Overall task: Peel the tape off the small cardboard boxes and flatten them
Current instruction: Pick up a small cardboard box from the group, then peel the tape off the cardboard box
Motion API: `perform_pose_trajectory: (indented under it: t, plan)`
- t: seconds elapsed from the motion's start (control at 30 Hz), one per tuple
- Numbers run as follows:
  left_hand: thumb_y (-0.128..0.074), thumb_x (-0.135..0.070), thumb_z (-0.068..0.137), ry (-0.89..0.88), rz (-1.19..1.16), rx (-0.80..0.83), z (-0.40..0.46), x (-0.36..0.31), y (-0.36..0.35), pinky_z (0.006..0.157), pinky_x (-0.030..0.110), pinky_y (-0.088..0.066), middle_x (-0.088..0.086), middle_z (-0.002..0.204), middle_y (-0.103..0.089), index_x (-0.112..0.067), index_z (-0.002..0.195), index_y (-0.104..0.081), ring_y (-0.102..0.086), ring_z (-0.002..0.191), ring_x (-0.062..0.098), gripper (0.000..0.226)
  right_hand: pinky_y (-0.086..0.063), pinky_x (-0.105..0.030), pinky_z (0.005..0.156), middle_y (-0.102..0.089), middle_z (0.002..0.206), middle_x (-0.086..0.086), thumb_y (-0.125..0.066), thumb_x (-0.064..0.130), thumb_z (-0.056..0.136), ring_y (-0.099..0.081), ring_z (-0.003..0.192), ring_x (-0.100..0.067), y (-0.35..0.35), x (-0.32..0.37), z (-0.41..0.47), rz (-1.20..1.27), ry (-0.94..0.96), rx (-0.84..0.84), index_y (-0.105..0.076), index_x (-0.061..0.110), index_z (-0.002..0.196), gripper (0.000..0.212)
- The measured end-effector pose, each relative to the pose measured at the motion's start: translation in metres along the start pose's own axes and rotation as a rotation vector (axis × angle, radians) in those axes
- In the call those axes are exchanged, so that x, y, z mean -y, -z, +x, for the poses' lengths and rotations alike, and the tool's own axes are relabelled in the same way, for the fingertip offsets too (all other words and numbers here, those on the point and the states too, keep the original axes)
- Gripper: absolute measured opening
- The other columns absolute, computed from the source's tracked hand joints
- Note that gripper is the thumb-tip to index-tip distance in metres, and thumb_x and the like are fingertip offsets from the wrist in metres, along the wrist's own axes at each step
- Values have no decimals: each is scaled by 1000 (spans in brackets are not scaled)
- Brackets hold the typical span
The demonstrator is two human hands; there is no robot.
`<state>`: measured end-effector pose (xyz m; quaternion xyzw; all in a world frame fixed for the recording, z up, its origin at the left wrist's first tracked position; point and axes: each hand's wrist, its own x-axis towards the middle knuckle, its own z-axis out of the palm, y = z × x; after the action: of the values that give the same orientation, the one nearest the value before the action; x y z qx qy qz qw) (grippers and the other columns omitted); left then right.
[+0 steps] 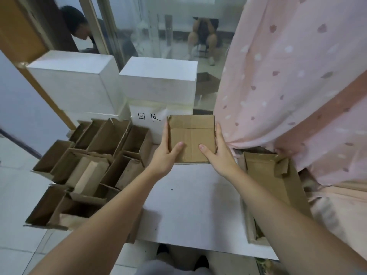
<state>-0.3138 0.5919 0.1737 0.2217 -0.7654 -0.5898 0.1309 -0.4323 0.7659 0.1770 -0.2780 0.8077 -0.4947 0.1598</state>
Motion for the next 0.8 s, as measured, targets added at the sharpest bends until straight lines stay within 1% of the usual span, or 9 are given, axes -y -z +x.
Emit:
perform_pose_trajectory:
  t: [0.1,0.17,0.23,0.3,0.47,0.53,0.63,0.7,0.8]
  plan:
    - [-65,-29,102,-38,-71,36,0,-1,-1,111,19,-42,-18,160,-38,-43,163,5,-48,138,0,94,-34,-39,121,-26,164,17,-69,51,90,-32,147,-5,4,0,-4,36,-37,2,1,46,158,98]
    - [-69,-14,100,-44,-102,59,1,1,0,103,29,-54,-8,151,-54,-31,165,-12,-59,131,6,88,-38,-44,118,-31,161,19,-73,47,87,-36,145,-3,6,-4,-7,53,-38,19,-5,45,159,99]
    - [-71,-8,97,-45,-132,78,-1,2,-1,89,29,-59,-5,137,-65,-30,156,-36,-66,122,14,73,-40,-38,117,-37,155,23,-76,35,88,-38,139,7,6,-5,-14,62,-59,13,-11,40,160,98]
    - [-72,-9,96,-28,-185,94,-4,5,-1,88,30,-60,-7,135,-65,-39,150,-40,-66,121,14,70,-44,-27,112,-43,143,30,-78,22,89,-43,129,17,4,-8,-21,90,-75,-4,-19,37,159,93]
    - [-70,-14,99,50,-217,145,-13,24,-3,94,30,-57,-14,137,-64,-40,155,-38,-63,125,11,70,-51,-19,97,-50,139,34,-79,17,88,-48,133,1,0,-17,-38,210,-118,24,-22,50,155,94]
    - [-69,-18,100,77,-221,156,-16,32,-4,99,33,-56,-13,138,-64,-38,154,-40,-62,126,9,65,-51,-12,86,-48,139,34,-83,20,85,-48,132,1,1,-24,-45,223,-155,90,-18,52,156,102]
    - [-69,-25,100,152,-245,145,-20,37,-8,98,33,-56,-11,138,-64,-38,148,-46,-62,125,10,54,-48,-9,87,-41,148,24,-93,24,74,-44,133,3,5,-34,-49,186,-172,189,-10,55,156,121]
    - [-68,-31,100,211,-222,116,-21,32,-12,93,29,-56,-6,141,-60,-35,141,-43,-63,119,9,49,-47,-7,89,-38,151,22,-94,24,71,-42,131,10,9,-37,-48,161,-179,223,-7,55,156,126]
    - [-76,-40,91,207,-151,173,-22,29,-14,88,20,-55,-10,144,-49,-33,147,-21,-57,119,0,79,-44,-4,88,-43,145,30,-89,21,78,-43,126,18,11,-37,-43,187,-190,213,-11,49,158,116]
